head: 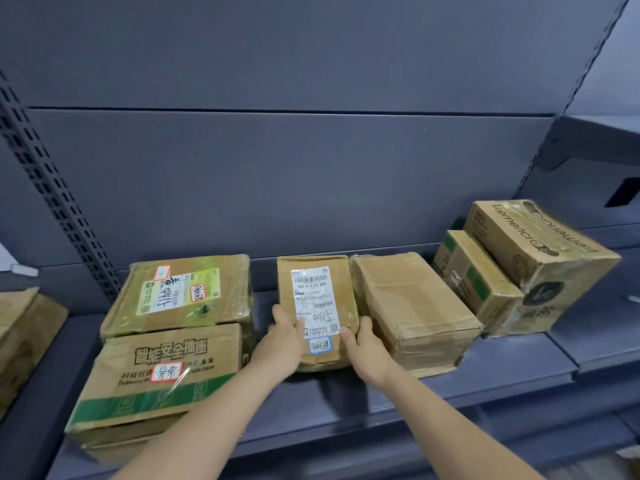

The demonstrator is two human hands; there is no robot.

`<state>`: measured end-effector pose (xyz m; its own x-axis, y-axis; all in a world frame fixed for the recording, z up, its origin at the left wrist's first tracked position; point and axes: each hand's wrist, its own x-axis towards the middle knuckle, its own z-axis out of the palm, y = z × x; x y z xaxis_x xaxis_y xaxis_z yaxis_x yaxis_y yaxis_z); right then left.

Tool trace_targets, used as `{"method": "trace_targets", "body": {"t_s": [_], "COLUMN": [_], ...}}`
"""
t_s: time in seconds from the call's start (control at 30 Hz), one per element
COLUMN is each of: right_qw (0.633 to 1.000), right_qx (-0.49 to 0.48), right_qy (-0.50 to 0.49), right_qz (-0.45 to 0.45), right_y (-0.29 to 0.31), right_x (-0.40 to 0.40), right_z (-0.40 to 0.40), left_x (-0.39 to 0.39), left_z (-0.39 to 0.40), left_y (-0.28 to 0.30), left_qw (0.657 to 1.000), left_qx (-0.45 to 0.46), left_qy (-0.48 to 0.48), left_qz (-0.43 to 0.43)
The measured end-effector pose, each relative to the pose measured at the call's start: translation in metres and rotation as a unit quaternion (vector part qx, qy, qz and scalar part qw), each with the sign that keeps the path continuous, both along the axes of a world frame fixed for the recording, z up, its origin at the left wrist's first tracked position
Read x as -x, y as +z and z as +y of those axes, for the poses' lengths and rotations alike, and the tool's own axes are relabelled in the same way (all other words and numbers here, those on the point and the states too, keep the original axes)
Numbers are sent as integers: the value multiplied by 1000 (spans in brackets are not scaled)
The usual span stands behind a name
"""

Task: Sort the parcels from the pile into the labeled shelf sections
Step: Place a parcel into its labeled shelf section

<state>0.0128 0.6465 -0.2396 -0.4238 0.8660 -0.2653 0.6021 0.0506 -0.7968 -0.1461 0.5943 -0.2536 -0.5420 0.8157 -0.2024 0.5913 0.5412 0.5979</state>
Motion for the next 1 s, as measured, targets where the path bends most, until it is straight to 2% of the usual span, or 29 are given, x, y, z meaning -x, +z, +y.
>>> {"method": "trace_targets", "body": {"t_s": [0.23, 0.57, 0.8, 1.0], "right_qw": [999, 999, 995, 988], "right_qx": [26, 14, -44, -100], "right_qy": [6, 1, -11, -29], "right_qz": [22, 39, 90, 116], "right_y": [2, 12, 25, 36], "right_x": [-4, -7, -17, -25], "right_z": [-5, -11, -29, -43], "left_x": [-6, -19, -25, -36], "left_z": [-5, -14, -31, -47], "left_y": [3, 21, 45, 58], "left_qw": [1000, 997, 999, 998], "left_qx": [2, -3, -24, -43], "left_qy": [11, 56, 46, 43], "left_qz": [-17, -56, -7, -5]}}
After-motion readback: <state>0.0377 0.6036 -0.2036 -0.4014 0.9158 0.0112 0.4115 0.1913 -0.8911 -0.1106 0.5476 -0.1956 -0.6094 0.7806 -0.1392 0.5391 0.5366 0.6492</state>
